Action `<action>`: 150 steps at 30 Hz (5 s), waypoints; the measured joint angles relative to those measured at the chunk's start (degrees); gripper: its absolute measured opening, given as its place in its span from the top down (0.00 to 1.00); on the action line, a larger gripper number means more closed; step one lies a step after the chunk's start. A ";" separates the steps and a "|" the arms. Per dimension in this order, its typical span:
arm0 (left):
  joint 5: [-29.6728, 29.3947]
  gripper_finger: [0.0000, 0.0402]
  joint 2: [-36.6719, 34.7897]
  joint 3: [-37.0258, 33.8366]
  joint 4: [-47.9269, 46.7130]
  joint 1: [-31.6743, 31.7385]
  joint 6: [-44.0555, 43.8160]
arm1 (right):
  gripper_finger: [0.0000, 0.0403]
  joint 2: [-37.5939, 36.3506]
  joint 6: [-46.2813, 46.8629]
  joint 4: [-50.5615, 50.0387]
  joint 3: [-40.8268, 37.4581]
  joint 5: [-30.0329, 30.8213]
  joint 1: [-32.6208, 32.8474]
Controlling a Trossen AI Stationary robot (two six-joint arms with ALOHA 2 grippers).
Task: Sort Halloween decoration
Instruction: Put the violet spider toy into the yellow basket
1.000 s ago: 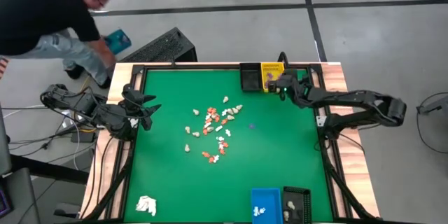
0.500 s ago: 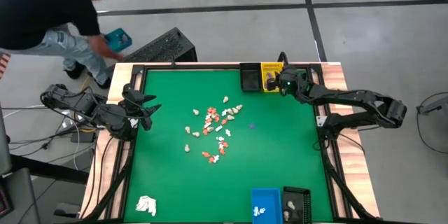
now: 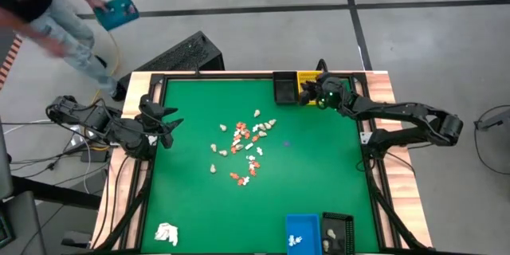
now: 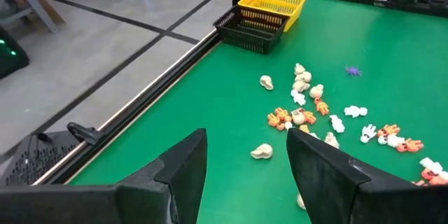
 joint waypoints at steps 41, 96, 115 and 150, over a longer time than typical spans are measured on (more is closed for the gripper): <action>6.61 0.53 -3.89 -12.38 27.46 0.00 11.35 | 0.70 13.23 -6.88 2.35 -0.02 -7.11 34.34; 9.58 0.53 -3.76 -19.58 41.00 0.00 12.16 | 0.71 26.64 -0.47 23.08 -12.76 12.13 38.18; 9.58 0.53 -3.76 -19.58 41.03 0.00 12.00 | 0.99 23.29 -1.37 28.53 -13.04 17.16 36.92; 9.63 0.53 -3.76 -19.54 39.66 0.00 12.20 | 0.63 4.33 1.54 -0.12 -0.81 21.13 3.16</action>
